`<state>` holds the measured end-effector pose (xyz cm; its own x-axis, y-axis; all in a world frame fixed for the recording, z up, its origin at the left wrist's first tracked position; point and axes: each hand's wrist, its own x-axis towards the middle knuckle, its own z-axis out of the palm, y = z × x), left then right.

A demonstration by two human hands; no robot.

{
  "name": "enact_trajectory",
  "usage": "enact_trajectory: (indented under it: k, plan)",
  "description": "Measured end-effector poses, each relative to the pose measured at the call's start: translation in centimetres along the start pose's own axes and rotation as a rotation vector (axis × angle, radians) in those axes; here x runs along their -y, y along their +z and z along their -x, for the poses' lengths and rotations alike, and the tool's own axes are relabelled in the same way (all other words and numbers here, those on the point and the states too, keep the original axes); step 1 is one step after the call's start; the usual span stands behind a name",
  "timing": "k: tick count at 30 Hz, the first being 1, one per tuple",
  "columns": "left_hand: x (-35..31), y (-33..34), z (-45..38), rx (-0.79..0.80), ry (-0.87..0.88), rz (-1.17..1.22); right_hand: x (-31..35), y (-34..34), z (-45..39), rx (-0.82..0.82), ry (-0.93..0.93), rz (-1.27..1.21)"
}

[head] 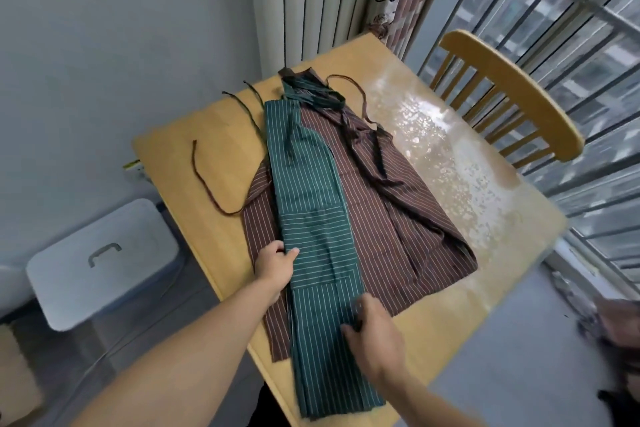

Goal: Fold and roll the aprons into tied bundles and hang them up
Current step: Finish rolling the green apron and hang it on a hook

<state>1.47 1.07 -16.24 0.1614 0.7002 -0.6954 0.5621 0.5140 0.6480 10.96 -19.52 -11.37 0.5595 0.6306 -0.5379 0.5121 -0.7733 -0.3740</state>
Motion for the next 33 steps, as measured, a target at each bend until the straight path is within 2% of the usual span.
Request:
enact_trajectory:
  k: [3,7,11,13,15,16,19,23,27,30,33]
  plan:
    - [-0.1,-0.4,-0.2,-0.001,0.007,-0.057,-0.8,-0.8,-0.6,0.027,0.207,-0.062]
    - [-1.2,-0.6,-0.1,-0.097,0.050,-0.296,-1.4,-0.7,-0.2,0.181,0.299,-0.002]
    - [-2.0,-0.9,0.9,-0.210,0.241,-0.564,-2.0,-0.9,0.3,0.321,0.316,-0.315]
    - [-2.1,-0.5,1.8,-0.169,0.463,-0.664,-2.2,-1.3,0.7,0.397,0.319,-0.409]
    - [-1.7,0.3,2.7,-0.018,0.650,-0.734,-2.5,-1.4,1.1,0.442,0.295,-0.432]
    - [-1.4,0.8,3.2,0.075,0.687,-0.779,-2.7,-1.3,1.2,0.441,0.273,-0.430]
    - [0.2,2.9,4.4,0.264,0.592,-0.858,-2.9,-0.9,2.2,0.337,0.151,-0.427]
    - [-0.4,4.1,4.3,0.262,0.354,-0.681,-1.4,-0.6,3.8,0.238,-0.108,-0.351]
    - [-1.6,3.3,3.8,0.365,0.143,-0.437,1.0,-0.1,5.1,0.251,-0.239,0.056]
    - [-0.8,2.6,3.0,0.289,0.096,-0.330,3.1,0.5,5.3,0.333,-0.260,0.332]
    - [0.0,1.7,2.2,0.135,0.023,-0.126,4.0,2.0,5.2,0.479,-0.289,0.435]
